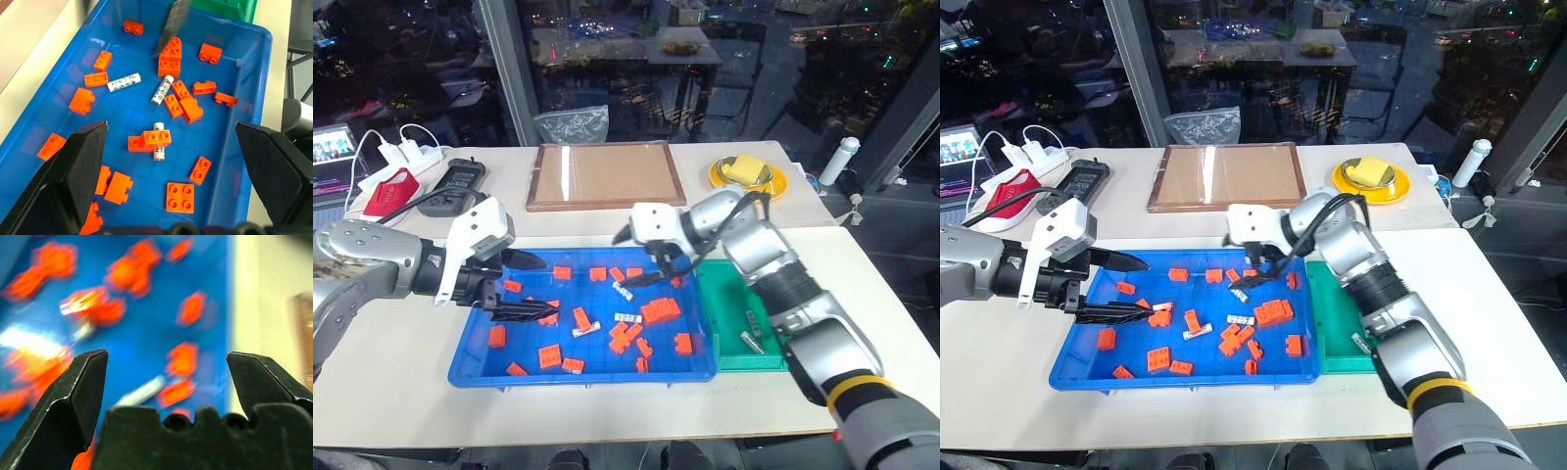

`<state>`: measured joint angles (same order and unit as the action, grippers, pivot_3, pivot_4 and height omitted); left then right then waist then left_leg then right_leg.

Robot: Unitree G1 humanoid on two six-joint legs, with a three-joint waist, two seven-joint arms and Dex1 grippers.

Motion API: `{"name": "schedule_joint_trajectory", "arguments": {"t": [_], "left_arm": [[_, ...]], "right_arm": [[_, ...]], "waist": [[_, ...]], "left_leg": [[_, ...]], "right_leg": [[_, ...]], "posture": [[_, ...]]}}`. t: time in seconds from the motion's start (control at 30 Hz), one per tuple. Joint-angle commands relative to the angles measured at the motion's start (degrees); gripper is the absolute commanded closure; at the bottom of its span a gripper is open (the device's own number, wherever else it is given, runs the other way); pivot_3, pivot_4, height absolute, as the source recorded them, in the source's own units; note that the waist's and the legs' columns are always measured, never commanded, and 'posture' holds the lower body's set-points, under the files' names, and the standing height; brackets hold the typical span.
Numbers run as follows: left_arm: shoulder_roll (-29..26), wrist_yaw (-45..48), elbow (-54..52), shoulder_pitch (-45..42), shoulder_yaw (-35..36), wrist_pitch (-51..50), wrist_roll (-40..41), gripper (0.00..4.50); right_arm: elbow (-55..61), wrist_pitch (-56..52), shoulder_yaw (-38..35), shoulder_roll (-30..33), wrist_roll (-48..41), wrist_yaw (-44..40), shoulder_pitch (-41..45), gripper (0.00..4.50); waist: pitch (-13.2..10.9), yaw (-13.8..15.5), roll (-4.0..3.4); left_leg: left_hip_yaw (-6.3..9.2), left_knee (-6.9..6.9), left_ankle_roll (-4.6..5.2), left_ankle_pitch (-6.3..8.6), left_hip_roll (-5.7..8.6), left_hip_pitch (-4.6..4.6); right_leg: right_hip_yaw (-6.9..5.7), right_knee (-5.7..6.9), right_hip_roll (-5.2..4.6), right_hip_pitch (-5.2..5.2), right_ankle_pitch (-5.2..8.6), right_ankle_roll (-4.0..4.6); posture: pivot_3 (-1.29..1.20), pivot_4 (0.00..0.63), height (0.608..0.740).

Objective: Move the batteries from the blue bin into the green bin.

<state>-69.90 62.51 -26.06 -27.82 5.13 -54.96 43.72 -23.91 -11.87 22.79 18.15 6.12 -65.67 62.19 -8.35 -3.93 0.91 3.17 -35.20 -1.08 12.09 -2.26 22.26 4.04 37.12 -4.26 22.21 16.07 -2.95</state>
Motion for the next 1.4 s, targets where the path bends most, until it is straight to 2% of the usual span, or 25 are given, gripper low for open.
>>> {"name": "schedule_joint_trajectory", "arguments": {"t": [0.03, 0.17, 0.43, 0.6, 0.97, 1.0, 1.03, 1.2, 1.37, 1.4], "left_arm": [[-1.37, 0.08, -1.46, 0.58, 2.64, 0.52, -0.24, 0.0], [-1.2, -0.38, -0.65, 0.6, 2.89, 1.44, -1.46, 0.0], [-0.37, -0.46, 1.78, -0.46, 1.42, 4.91, -5.05, 0.0], [-0.11, 0.09, 2.06, -0.15, 1.1, 5.78, -5.79, 0.0], [0.73, -0.44, 1.56, 0.08, 1.73, 5.88, -5.97, 0.0], [0.83, -0.47, 1.46, 0.08, 1.84, 5.75, -5.79, 0.0], [0.83, -0.51, 1.41, 0.07, 1.85, 5.76, -5.82, 0.0], [1.11, -0.95, 1.33, 0.42, 2.16, 5.67, -5.76, 0.0], [1.42, -1.08, 1.2, 0.39, 2.1, 5.71, -5.66, 0.0], [1.53, -1.15, 1.21, 0.35, 2.09, 5.65, -5.63, 0.0]], "right_arm": [[2.65, -18.89, -2.37, -1.03, 1.38, 5.25, 2.69, 0.03], [5.75, -37.43, 0.26, -1.56, 0.28, 2.67, 4.48, 0.03], [17.5, -54.0, 5.45, -0.1, -3.21, 1.15, 2.05, 0.03], [17.18, -56.18, 7.13, -1.57, -3.94, 5.9, -0.61, 0.03], [5.47, -50.34, 7.45, -4.93, -3.55, 13.54, -1.21, 0.03], [4.56, -49.76, 7.49, -5.32, -3.46, 14.04, -1.31, 0.53], [3.61, -48.97, 7.81, -5.73, -3.15, 14.63, -1.42, 0.7], [4.78, -49.01, 9.75, -7.07, -3.02, 15.47, -2.07, 2.35], [9.81, -49.77, 11.53, -3.62, -3.67, 13.18, -2.5, 4.11], [12.02, -50.74, 11.55, -2.15, -4.41, 11.83, -2.29, 4.24]], "waist": [[0.0, 0.27, 0.0], [0.0, 0.68, 0.0], [0.0, 0.28, 0.0], [0.0, 0.21, 0.0], [0.0, -0.09, 0.0], [0.0, -0.08, 0.0], [0.0, -0.08, 0.0], [0.01, -0.09, 0.0], [0.0, -0.04, 0.0], [0.0, -0.03, 0.0]], "left_leg": [[0.01, 0.0, 0.0, 0.0, 0.01, 0.01], [0.01, -0.01, 0.0, 0.0, 0.05, 0.06], [0.01, 0.03, 0.0, 0.0, 0.03, 0.03], [0.02, 0.03, 0.0, 0.0, 0.02, 0.03], [0.01, 0.06, 0.0, 0.0, 0.02, 0.02], [0.01, 0.06, 0.0, 0.0, 0.01, 0.01], [0.02, 0.06, 0.0, 0.0, 0.01, 0.01], [0.02, 0.07, 0.01, 0.0, 0.0, 0.0], [0.02, 0.07, 0.0, 0.0, 0.0, 0.01], [0.02, 0.07, 0.0, 0.0, 0.01, 0.02]], "right_leg": [[0.0, 0.01, -0.01, -0.01, 0.0, 0.01], [-0.01, 0.01, -0.06, -0.01, -0.01, 0.02], [-0.01, -0.02, -0.01, 0.03, -0.01, 0.01], [-0.02, -0.02, -0.01, 0.03, -0.01, 0.01], [-0.01, -0.03, 0.0, 0.05, -0.01, 0.01], [-0.01, -0.03, 0.0, 0.05, -0.01, 0.01], [-0.01, -0.03, 0.0, 0.05, -0.01, 0.01], [-0.02, -0.03, 0.01, 0.04, -0.01, 0.01], [-0.01, -0.02, 0.01, 0.04, -0.01, 0.01], [-0.02, -0.03, 0.01, 0.04, -0.01, 0.01]], "posture": [[0.0, 0.15, 0.74], [0.0, 0.15, 0.74], [0.0, 0.15, 0.74], [0.0, 0.15, 0.74], [0.0, 0.15, 0.74], [0.0, 0.15, 0.74], [0.0, 0.15, 0.74], [0.0, 0.15, 0.74], [0.0, 0.15, 0.74], [0.0, 0.15, 0.74]]}}
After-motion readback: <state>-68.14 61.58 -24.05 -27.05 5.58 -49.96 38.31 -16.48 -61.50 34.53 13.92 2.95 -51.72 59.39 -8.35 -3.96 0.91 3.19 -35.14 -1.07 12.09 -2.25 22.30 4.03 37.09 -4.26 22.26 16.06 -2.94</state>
